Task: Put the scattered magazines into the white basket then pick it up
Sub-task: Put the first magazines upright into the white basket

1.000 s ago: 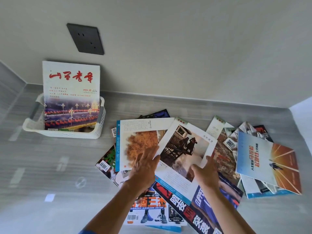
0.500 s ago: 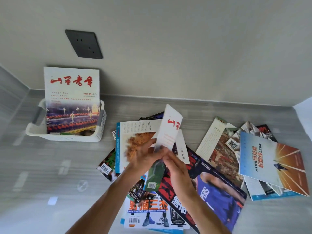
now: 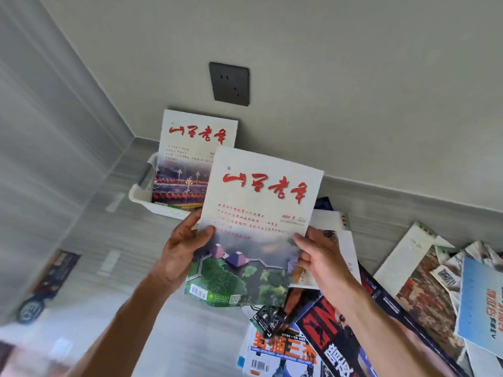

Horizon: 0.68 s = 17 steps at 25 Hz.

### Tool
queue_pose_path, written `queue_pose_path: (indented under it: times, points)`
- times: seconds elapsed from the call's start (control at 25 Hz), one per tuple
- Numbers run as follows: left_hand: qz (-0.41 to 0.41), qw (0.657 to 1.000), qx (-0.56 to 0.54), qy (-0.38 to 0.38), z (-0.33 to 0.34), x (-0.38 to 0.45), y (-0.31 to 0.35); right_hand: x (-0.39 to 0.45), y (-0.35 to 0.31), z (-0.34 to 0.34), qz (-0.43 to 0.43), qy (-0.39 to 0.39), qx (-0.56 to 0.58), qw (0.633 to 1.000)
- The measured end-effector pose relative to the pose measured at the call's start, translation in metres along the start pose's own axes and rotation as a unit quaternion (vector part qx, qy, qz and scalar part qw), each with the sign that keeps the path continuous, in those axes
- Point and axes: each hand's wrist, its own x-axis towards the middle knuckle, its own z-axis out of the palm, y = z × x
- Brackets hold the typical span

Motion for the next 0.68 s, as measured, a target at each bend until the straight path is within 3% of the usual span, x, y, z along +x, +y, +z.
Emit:
queue_pose_path:
  times: [0.16, 0.32, 0.44, 0.56, 0.68]
  points:
    - [0.031, 0.990, 0.054, 0.123, -0.035, 0.006, 0.020, 0.017, -0.020, 0.052, -0.054, -0.008, -0.096, 0.994]
    - [0.111, 0.980, 0.060, 0.151, -0.067, 0.034, 0.076, 0.048, -0.067, 0.104, -0.130, -0.018, -0.069, 0.989]
    - [0.158, 0.969, 0.078, 0.175, -0.088, 0.075, 0.132, 0.086, -0.104, 0.146, -0.183, 0.038, -0.037, 0.982]
    - [0.142, 0.936, 0.224, 0.233, -0.101, 0.122, 0.157, 0.123, -0.110, 0.178, -0.233, 0.084, -0.121, 0.961]
    - [0.056, 0.897, 0.347, 0.269, -0.116, 0.153, 0.145, 0.152, -0.093, 0.190, -0.219, 0.106, -0.208, 0.947]
